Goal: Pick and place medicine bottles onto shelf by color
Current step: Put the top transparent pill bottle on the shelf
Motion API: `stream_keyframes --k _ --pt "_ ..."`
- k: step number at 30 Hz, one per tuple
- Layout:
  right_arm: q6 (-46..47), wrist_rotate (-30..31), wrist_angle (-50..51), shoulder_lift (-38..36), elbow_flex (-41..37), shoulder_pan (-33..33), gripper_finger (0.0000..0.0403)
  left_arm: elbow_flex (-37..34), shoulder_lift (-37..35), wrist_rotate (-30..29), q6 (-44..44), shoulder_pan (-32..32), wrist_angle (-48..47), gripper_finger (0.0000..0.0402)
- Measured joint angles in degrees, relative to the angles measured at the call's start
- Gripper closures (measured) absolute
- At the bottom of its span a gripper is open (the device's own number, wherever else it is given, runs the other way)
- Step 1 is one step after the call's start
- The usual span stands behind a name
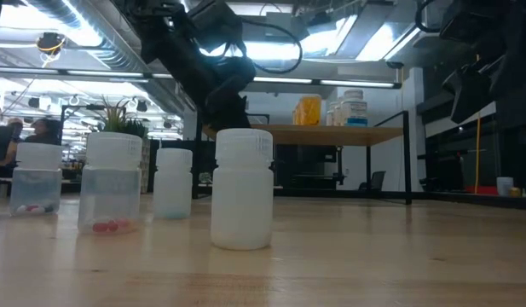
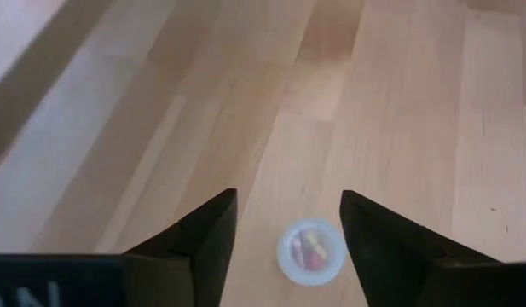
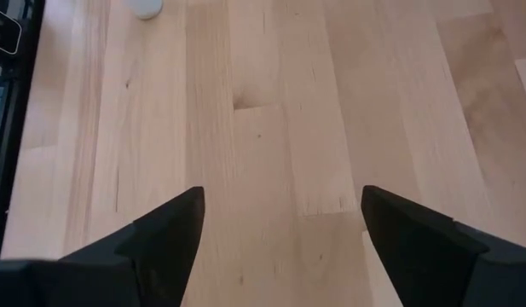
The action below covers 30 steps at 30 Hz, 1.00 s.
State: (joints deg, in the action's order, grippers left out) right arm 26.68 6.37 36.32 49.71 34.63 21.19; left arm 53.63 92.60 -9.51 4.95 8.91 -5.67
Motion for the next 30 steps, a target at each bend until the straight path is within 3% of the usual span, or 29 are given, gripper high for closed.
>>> stream_keyframes --k 5,10,30 --pt "0.0 0.0 0.0 0.0 0.0 0.0 0.0085 0.0 0.0 0.9 -5.8 -1.2 -1.4 0.0168" --pt "0.0 0.0 0.0 0.0 0.0 0.0 0.0085 0.0 0.0 0.7 -10.0 -2.5 -4.5 0.0168" --pt "0.1 0.0 0.0 0.0 0.0 0.0 0.0085 0.0 4.8 0.6 -8.1 -1.7 -1.2 0.0169"
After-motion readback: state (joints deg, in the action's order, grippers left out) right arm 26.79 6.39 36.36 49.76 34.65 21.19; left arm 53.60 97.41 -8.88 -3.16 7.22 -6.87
